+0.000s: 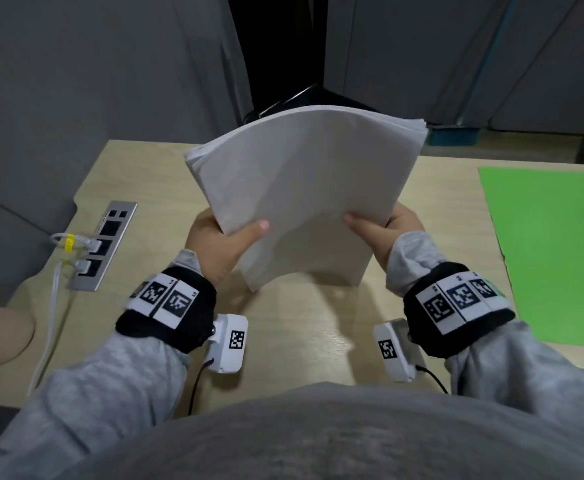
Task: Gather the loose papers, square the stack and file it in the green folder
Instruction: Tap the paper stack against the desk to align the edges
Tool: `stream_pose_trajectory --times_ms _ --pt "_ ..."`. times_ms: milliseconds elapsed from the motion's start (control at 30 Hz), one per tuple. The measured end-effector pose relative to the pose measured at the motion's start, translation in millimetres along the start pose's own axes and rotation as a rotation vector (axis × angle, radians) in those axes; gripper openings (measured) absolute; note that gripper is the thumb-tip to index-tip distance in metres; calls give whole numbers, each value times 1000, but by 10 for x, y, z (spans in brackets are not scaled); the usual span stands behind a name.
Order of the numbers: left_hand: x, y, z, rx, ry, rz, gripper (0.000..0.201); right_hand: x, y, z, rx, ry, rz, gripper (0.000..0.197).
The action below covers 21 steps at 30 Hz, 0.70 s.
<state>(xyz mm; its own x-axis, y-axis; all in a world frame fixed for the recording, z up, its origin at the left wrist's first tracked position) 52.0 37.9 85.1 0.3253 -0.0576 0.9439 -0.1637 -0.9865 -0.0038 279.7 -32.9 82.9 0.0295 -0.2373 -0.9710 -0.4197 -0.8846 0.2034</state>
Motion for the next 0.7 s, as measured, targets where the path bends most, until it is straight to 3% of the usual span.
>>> stream_pose_trajectory --times_ms 67,267,400,467,533,600,700 --pt "-39 8 25 -5 -18 -29 12 84 -6 -2 8 89 49 10" --pt "36 -5 -61 43 40 48 14 37 -2 -15 57 57 -7 4" --pt "-405 71 151 -89 -66 -162 9 353 -8 39 8 229 150 32" --pt "-609 115 222 -118 -115 -259 25 476 20 42 -35 265 210 34" --pt "-665 96 239 -111 -68 -285 27 533 27 30 -50 312 248 33" --pt "-621 47 243 -114 -18 -270 16 574 10 16 -33 294 234 34" --pt "-576 -8 275 -141 8 -232 15 640 10 -24 63 297 179 34"
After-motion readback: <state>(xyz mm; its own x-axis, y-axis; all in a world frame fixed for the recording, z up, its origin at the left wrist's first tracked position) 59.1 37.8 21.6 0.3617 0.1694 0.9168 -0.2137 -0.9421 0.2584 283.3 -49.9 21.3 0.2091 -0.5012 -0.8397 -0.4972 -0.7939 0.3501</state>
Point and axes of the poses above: each hand's wrist, its own y-axis away from the middle knuckle, its own z-axis out of the palm, x = y × z, the point moved 5 cm from there along -y, towards the middle knuckle, and after that the axes turned 3 degrees about z, right-handed, at the moved point
